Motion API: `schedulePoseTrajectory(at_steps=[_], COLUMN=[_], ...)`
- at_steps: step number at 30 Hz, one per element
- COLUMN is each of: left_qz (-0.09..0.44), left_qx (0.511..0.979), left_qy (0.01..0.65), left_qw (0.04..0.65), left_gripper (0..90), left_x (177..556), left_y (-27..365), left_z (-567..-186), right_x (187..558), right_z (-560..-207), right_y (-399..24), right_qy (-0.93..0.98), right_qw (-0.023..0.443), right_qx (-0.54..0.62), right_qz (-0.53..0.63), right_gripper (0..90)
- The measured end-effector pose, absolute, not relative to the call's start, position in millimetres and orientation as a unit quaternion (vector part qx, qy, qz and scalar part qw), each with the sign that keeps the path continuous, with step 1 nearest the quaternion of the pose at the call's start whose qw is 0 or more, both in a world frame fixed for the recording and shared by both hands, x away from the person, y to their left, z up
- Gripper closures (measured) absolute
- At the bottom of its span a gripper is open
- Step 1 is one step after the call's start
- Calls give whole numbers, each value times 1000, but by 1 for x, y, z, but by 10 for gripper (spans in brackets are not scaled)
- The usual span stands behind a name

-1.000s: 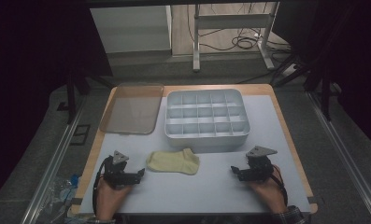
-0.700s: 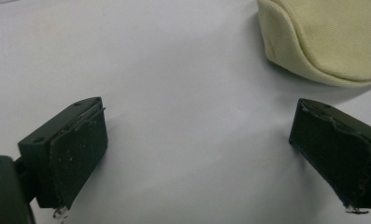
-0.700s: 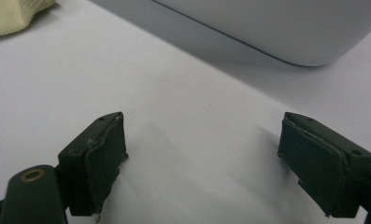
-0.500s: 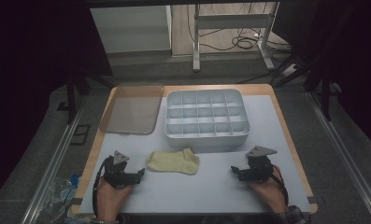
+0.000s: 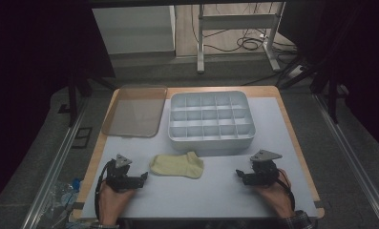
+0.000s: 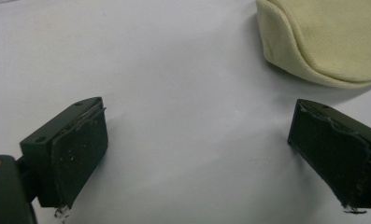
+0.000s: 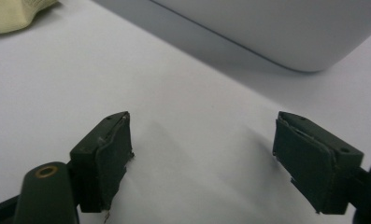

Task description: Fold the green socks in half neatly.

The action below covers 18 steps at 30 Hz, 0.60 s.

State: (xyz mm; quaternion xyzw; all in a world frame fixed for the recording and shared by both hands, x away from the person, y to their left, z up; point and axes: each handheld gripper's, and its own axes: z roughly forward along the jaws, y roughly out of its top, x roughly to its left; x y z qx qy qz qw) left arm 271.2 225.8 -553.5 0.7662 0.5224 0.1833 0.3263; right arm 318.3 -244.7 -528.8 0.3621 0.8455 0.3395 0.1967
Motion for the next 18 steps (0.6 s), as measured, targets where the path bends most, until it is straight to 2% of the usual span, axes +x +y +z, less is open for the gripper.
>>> schedulePoseTrajectory(at_steps=[5, 15, 18], left_qz=[179, 172, 169], left_qx=[772, 775, 777], left_qy=[511, 495, 486], left_qw=[334, 354, 363], left_gripper=[91, 174, 230], left_x=[270, 275, 278], left_y=[223, 217, 213], left_z=[-547, -533, -527], right_x=[316, 317, 319], right_z=[-523, -521, -519], right_y=[-246, -237, -230], right_qy=[840, 840, 844], right_qw=[190, 173, 158], right_qx=[365, 365, 355], right_qz=[354, 362, 370], right_gripper=[279, 285, 359])
